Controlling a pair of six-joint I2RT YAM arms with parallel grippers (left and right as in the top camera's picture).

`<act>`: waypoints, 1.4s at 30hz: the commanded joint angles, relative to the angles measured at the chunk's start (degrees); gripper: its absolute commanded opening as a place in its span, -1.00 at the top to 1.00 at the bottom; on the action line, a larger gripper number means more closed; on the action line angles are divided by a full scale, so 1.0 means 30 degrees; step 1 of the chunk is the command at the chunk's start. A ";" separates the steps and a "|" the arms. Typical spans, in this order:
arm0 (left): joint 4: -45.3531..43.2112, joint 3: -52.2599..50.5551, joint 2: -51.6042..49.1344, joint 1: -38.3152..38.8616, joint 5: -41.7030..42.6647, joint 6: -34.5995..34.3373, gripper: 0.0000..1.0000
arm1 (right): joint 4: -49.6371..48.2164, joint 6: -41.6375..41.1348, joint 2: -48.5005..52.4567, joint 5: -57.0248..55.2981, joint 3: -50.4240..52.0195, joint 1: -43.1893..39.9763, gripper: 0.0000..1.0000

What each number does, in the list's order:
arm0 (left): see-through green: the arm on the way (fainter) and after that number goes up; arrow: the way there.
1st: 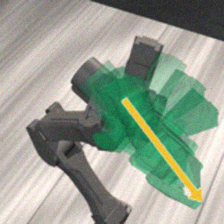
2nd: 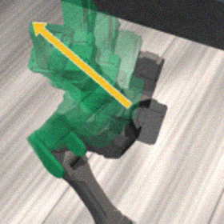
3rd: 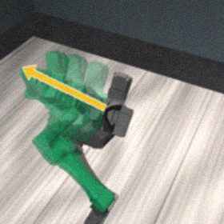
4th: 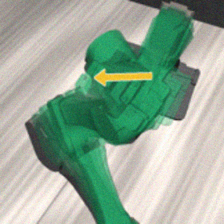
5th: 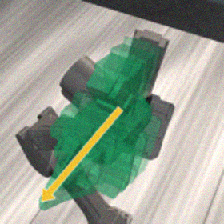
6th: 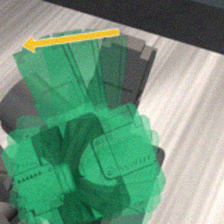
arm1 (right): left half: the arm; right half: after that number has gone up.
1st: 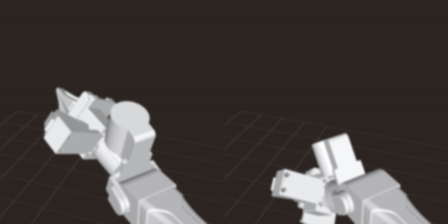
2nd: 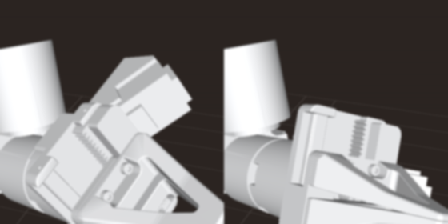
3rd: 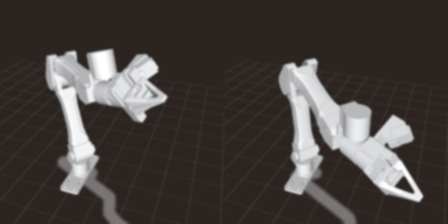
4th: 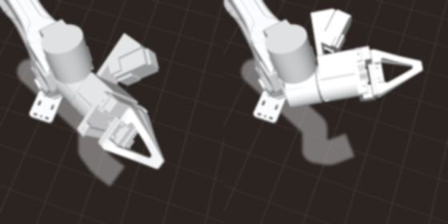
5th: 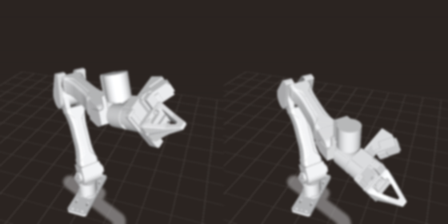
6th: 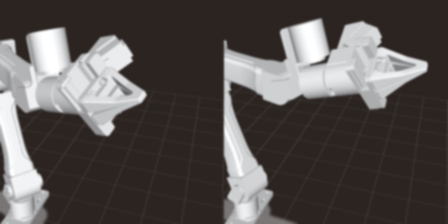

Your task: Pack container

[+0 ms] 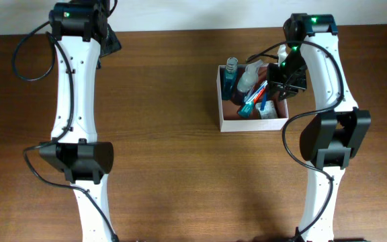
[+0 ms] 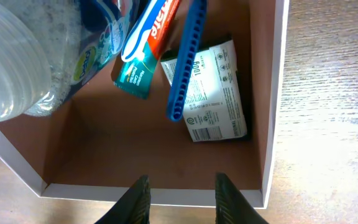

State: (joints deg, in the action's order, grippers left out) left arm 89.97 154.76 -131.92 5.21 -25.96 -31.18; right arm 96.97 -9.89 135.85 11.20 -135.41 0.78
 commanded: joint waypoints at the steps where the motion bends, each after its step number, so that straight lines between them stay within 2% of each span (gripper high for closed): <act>1: 0.0029 -0.0044 -0.0204 -0.0029 -0.0262 -0.0233 -0.99 | 0.0131 0.0066 -0.0219 -0.0313 -0.0393 -0.0357 0.30; 4: 0.0029 -0.0044 -0.0204 -0.0029 -0.0262 -0.0240 -0.99 | 0.0131 0.0051 -0.0772 0.0146 -0.0831 -0.0969 0.11; 6: 0.0029 -0.0044 -0.0204 -0.0029 -0.0262 -0.0233 -0.99 | 0.0131 0.0044 -0.1501 0.0175 -0.0852 -0.1464 -0.21; 8: 0.0022 -0.0044 -0.0204 -0.0029 -0.0262 -0.0240 -0.99 | 0.0131 0.0080 -0.2506 0.0102 -0.0845 -0.2091 -0.60; 9: 0.0029 -0.0044 -0.0204 -0.0029 -0.0262 -0.0233 -0.99 | 0.0131 0.0087 -0.3606 -0.0022 -0.0831 -0.2776 -0.98; 13: 0.0029 -0.0044 -0.0204 -0.0029 -0.0262 -0.0233 -0.99 | 0.0131 0.0240 -0.6098 -0.0029 -0.0372 -0.3978 -0.98; 19: 0.0029 -0.0044 -0.0204 -0.0029 -0.0262 -0.0233 -0.99 | 0.0131 0.0583 -1.0273 -0.0590 0.2025 -0.5034 -0.98; 23: 0.0022 -0.0044 -0.0204 -0.0029 -0.0262 -0.0233 -0.99 | 0.0036 0.0583 -1.1176 -0.0597 0.2659 -0.5173 -0.98; 27: 0.0022 -0.0044 -0.0204 -0.0029 -0.0262 -0.0233 -0.99 | -0.1625 0.0568 -1.0681 -0.0597 0.3031 -0.5122 -0.98; 32: 0.0029 -0.0044 -0.0204 -0.0022 -0.0262 -0.0233 -0.99 | -0.5799 0.0503 -0.9493 -0.0226 0.3927 -0.5144 -0.98; 37: 0.0022 -0.0044 -0.0204 -0.0029 -0.0262 -0.0233 -0.99 | -0.9551 0.0474 -0.6812 0.3730 0.4554 -0.5013 -0.98; 42: 0.0029 -0.0044 -0.0204 -0.0029 -0.0262 -0.0240 -0.99 | -1.1373 -0.2441 -0.3628 0.4211 0.4561 -0.4779 -0.98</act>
State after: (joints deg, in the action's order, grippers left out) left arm 90.00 154.76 -131.92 5.21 -25.96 -31.18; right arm 64.20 -11.51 119.87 20.12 -122.41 -14.11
